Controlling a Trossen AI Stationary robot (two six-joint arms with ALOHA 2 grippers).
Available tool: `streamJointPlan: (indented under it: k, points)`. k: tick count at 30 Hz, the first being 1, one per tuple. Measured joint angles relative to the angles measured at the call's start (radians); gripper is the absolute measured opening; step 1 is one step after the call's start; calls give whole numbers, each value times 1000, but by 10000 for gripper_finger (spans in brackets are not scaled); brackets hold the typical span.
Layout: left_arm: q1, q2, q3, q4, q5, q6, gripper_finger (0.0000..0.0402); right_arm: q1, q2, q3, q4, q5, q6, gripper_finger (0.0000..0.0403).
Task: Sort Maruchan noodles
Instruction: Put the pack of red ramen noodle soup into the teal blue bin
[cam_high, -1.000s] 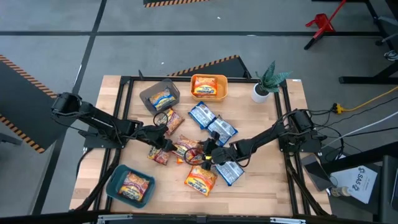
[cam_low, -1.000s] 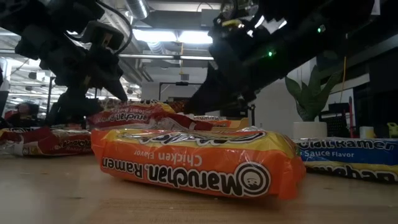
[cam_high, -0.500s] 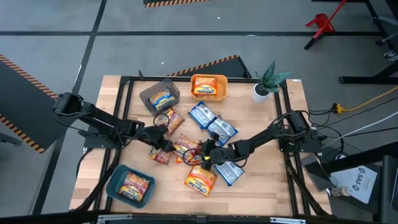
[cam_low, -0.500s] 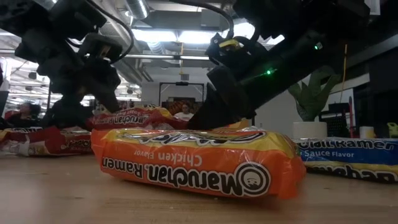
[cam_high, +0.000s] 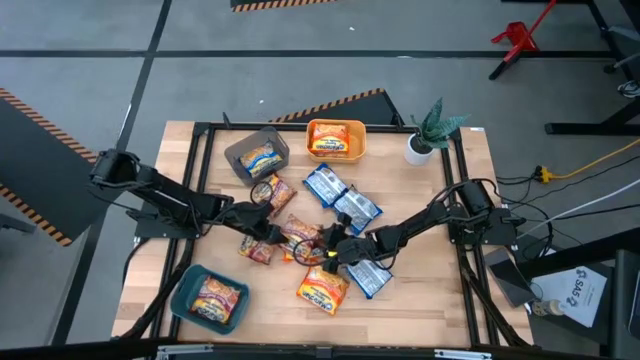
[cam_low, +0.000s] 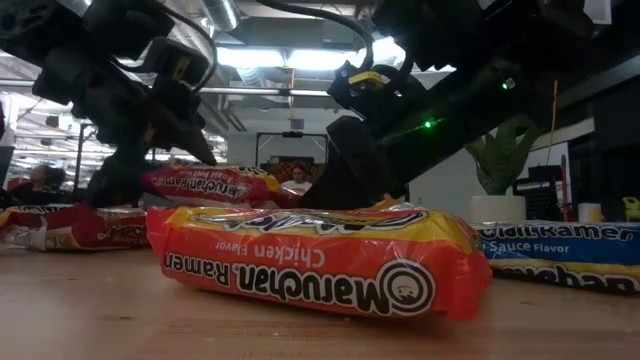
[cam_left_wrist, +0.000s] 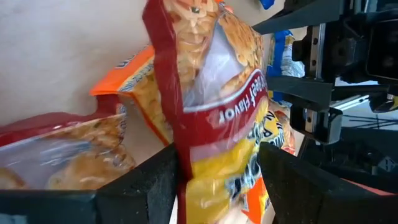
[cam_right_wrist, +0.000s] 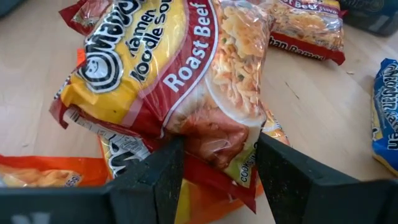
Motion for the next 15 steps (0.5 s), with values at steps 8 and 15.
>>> streamJointPlan:
  k: [8,15]
  points:
    - [-1,84,0,193,25,-2,210,0,3,9,17,-9,-44,184]
    - [0,84,0,213,5,-12,186,0,3,10,21,-12,-50,184]
